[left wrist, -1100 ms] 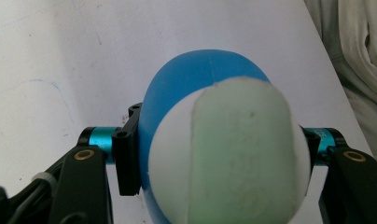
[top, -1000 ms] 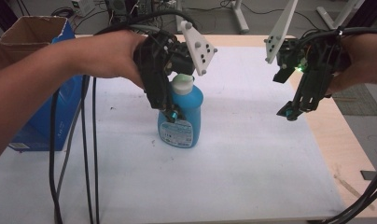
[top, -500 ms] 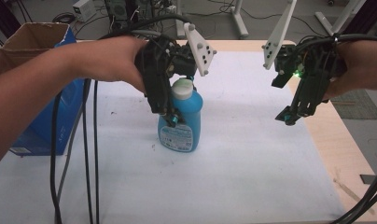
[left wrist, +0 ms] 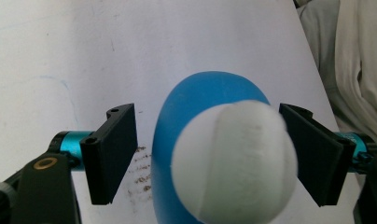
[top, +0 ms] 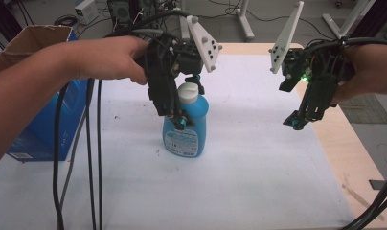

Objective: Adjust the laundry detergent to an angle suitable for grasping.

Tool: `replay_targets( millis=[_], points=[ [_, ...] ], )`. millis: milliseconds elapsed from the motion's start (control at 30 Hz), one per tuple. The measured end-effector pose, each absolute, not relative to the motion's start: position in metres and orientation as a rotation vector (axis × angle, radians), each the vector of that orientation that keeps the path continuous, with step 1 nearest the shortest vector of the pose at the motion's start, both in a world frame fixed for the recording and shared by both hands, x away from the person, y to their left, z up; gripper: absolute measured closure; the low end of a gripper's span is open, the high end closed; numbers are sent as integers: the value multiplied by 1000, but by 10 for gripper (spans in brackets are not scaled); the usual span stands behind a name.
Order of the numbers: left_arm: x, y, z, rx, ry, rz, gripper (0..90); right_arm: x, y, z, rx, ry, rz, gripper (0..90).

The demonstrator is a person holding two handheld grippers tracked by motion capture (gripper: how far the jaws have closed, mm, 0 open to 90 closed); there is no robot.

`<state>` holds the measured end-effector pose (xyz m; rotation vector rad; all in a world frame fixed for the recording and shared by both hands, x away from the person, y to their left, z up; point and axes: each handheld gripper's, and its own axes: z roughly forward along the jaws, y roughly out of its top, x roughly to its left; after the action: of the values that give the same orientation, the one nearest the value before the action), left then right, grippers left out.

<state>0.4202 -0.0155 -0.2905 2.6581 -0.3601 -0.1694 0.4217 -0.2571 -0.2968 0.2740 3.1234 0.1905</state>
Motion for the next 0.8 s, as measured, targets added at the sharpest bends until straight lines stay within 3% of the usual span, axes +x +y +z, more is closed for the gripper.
replay_targets(
  millis=[100, 167, 267, 533, 800],
  points=[
    [419, -16, -290, 2663, -354, -142, 205, 422, -256, -297, 260, 3126, 196, 105],
    [419, -16, -290, 2655, -340, -131, 89, 422, -256, -297, 264, 3127, 192, 105],
    [419, -15, -288, 2651, -309, -96, 34, 422, -256, -297, 261, 3122, 196, 105],
    [418, -11, -270, 2617, -285, -58, 35, 421, -256, -296, 276, 3124, 201, 105],
    [425, 8, -231, 2575, -155, -20, 35, 419, -257, -294, 271, 3118, 203, 105]
  ],
)
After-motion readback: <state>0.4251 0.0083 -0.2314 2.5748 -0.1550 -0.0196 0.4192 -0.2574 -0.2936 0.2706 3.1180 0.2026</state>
